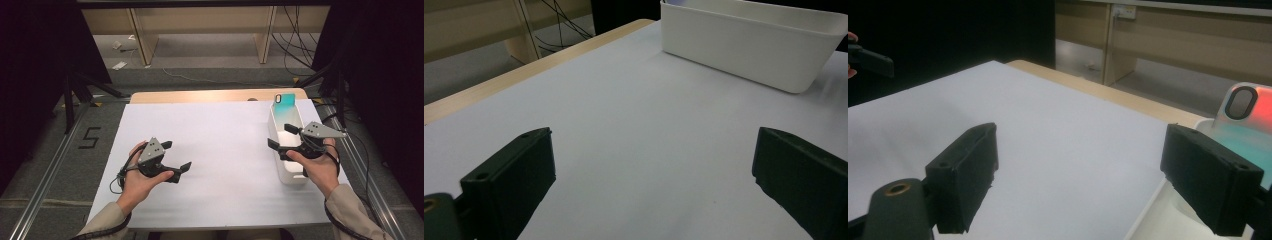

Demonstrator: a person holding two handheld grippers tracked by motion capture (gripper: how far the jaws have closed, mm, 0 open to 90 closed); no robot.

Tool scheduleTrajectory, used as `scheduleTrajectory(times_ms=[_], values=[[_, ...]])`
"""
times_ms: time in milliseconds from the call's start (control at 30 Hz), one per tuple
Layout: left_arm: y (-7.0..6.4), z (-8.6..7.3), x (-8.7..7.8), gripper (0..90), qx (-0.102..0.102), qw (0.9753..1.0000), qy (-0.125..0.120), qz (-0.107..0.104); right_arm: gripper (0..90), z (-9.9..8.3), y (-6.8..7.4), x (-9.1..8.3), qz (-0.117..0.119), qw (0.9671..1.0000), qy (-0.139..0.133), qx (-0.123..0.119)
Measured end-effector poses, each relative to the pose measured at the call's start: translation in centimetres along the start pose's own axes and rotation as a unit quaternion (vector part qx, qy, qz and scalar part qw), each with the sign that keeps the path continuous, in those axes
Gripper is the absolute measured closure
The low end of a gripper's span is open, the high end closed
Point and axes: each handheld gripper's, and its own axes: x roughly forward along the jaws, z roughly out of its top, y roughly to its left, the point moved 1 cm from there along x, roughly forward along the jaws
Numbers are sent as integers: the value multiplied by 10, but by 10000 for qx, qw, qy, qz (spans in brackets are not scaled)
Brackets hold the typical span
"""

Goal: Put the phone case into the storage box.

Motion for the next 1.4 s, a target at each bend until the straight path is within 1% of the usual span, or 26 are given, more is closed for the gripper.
scheduleTrajectory(times_ms=[100, 267, 567, 700, 1400], values=[[0, 0, 0, 29, 3, 10000, 3, 0, 160, 0, 1, -2, 39, 10000, -1, -9], [0, 0, 0, 29, 2, 10000, -4, 2, 160, -1, 2, -4, 39, 10000, -10, -34], [0, 0, 0, 30, 1, 10000, -1, 0, 161, -4, 3, -8, 105, 9999, 69, -79], [0, 0, 0, 30, 3, 10000, 0, 1, 160, -5, 3, -10, 96, 9999, 56, -93], [0, 1, 0, 31, -11, 10000, -13, 4, 160, -7, 6, -12, 126, 9999, 62, -61]])
